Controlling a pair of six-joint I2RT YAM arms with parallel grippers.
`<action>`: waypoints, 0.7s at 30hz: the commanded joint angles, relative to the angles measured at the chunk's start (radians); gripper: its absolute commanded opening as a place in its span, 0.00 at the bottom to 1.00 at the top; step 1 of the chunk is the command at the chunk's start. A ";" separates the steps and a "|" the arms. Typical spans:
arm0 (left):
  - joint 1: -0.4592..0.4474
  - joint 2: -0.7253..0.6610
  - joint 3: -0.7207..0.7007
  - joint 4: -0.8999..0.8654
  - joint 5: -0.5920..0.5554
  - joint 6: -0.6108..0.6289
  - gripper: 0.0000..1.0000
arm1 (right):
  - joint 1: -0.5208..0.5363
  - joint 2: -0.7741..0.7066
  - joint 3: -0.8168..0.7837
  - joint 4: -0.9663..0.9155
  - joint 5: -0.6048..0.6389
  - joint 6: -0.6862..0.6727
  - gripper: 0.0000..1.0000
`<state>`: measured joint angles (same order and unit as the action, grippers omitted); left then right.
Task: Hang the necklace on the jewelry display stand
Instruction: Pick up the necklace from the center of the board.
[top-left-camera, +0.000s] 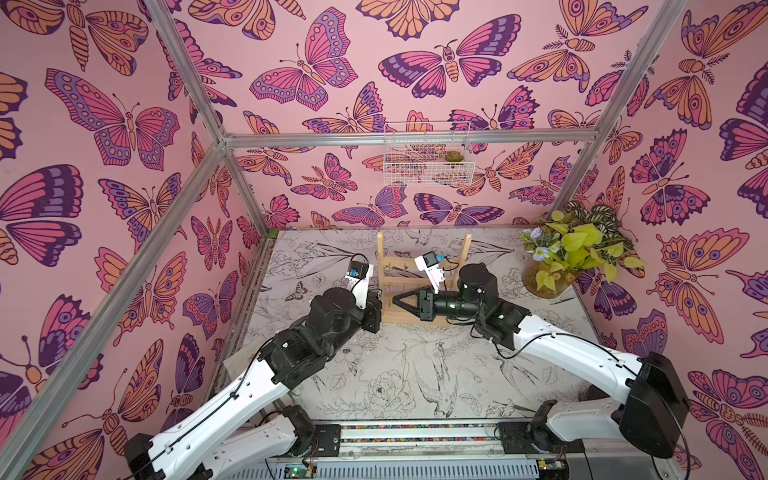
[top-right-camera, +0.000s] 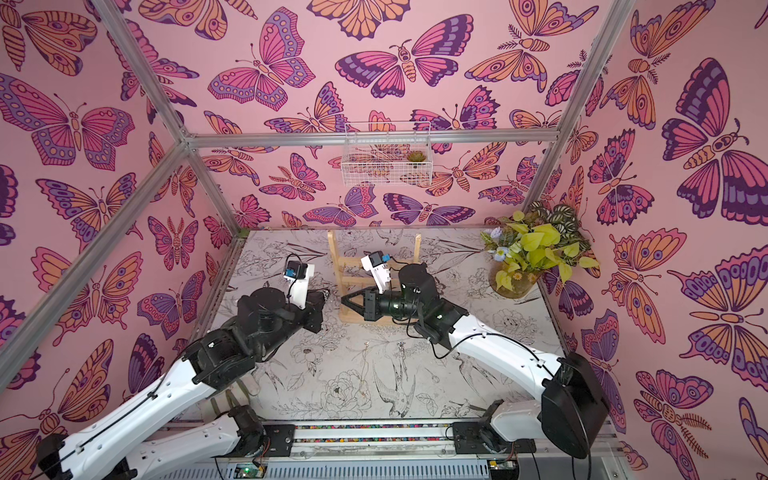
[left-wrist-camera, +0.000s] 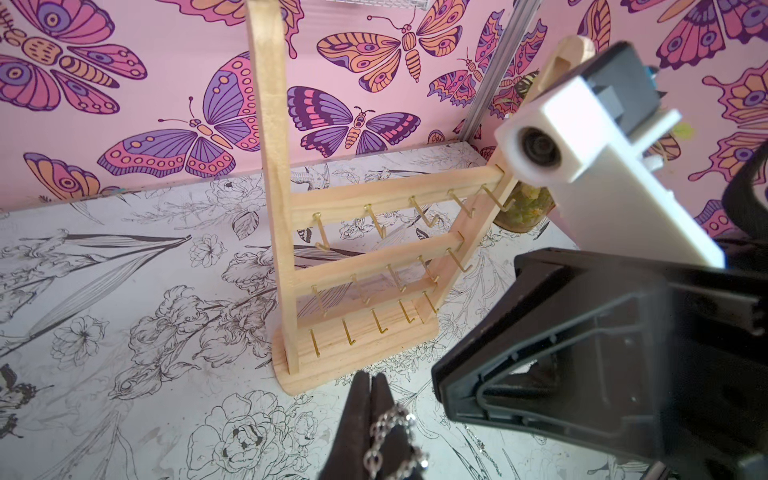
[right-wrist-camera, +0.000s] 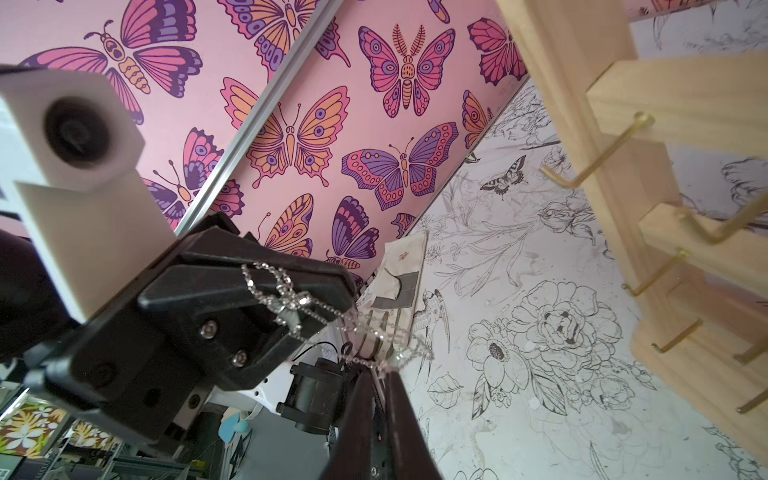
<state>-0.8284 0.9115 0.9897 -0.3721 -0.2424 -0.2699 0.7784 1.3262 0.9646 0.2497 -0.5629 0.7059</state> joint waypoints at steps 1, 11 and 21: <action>-0.034 0.020 0.040 -0.058 -0.046 0.105 0.00 | -0.006 -0.048 -0.003 -0.015 0.014 -0.043 0.13; -0.064 0.072 0.105 -0.106 0.007 0.177 0.00 | -0.007 -0.046 0.001 -0.007 0.009 -0.098 0.28; -0.088 0.242 0.351 -0.462 -0.082 0.264 0.00 | -0.017 -0.064 -0.025 -0.050 0.097 -0.108 0.28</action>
<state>-0.9520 1.1816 1.3209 -0.6937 -0.3882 -0.0147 0.7719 1.2770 0.9527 0.2165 -0.5079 0.6121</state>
